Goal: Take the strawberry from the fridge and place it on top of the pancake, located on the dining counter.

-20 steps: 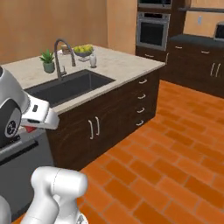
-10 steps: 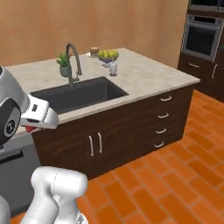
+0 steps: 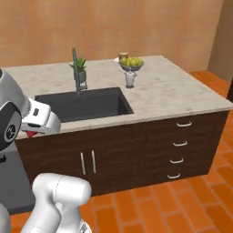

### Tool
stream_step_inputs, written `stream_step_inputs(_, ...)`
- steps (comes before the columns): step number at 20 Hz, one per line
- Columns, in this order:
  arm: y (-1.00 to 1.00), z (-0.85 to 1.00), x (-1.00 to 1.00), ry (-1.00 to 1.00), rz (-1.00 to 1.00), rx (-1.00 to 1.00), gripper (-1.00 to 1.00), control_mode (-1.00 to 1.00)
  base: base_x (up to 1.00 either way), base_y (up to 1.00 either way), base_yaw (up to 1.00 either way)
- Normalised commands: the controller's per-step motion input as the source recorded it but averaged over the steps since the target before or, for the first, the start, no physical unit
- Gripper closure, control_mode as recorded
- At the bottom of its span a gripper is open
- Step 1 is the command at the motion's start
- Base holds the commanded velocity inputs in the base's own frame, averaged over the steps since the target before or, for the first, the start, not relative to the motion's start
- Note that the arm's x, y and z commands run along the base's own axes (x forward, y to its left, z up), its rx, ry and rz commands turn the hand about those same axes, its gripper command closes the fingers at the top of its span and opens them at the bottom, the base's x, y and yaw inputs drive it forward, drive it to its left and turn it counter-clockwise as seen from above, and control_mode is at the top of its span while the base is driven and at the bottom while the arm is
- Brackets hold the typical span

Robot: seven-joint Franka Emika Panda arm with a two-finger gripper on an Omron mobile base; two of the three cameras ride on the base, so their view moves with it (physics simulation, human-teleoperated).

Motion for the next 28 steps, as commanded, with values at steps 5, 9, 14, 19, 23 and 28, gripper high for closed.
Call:
stream_step_inputs(5, 0.0, 0.0, 0.0, 0.0, 0.0, 0.0, 1.0, 1.0, 0.0, -1.0, 0.43)
stream_step_inputs(9, 0.0, 0.0, 0.0, 0.0, 0.0, 0.0, 1.0, 1.0, 0.19, -1.0, 0.47)
stream_step_inputs(14, 0.0, 0.0, 0.0, 0.0, 0.0, 0.0, 1.0, 1.0, 0.36, -1.0, 0.5)
stream_step_inputs(19, 0.0, 0.0, 0.0, 0.0, 0.0, 0.0, 1.0, 1.0, 0.17, -1.0, 0.45)
stream_step_inputs(23, 0.0, 0.0, 0.0, 0.0, 0.0, 0.0, 1.0, 1.0, 0.1, -1.0, 0.46)
stream_step_inputs(28, 0.0, 0.0, 0.0, 0.0, 0.0, 0.0, 1.0, 1.0, 0.04, -1.0, 0.48)
